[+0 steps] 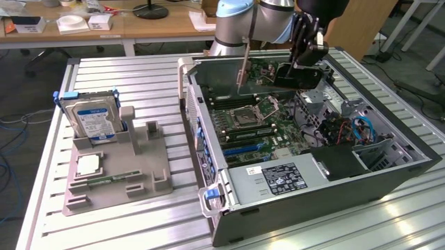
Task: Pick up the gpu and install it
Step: 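Insert the gpu into the slot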
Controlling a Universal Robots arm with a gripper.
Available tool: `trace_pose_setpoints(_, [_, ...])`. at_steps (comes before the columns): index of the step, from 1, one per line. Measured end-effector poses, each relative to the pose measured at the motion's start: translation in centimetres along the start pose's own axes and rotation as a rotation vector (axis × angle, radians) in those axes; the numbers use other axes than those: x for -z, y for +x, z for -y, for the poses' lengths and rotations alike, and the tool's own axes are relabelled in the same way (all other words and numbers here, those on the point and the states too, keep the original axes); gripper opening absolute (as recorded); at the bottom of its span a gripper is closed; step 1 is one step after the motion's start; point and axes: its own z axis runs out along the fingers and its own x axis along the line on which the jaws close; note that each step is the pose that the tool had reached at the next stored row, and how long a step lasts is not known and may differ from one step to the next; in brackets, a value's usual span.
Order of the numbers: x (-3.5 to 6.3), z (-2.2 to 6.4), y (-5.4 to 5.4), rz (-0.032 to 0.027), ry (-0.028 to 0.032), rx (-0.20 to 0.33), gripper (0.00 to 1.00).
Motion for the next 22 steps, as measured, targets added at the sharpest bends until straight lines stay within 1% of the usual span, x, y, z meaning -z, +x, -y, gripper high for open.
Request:
trace_pose_setpoints(9, [-0.10, 0.00, 0.01, 0.0008, -0.0006, 0.150, 0.26])
trace_pose_setpoints(21, [-0.18, 0.00, 0.01, 0.0007, -0.0060, 0.334, 0.26])
trace_pose_setpoints(22, [-0.19, 0.00, 0.02, 0.0009, -0.0063, 0.343, 0.26])
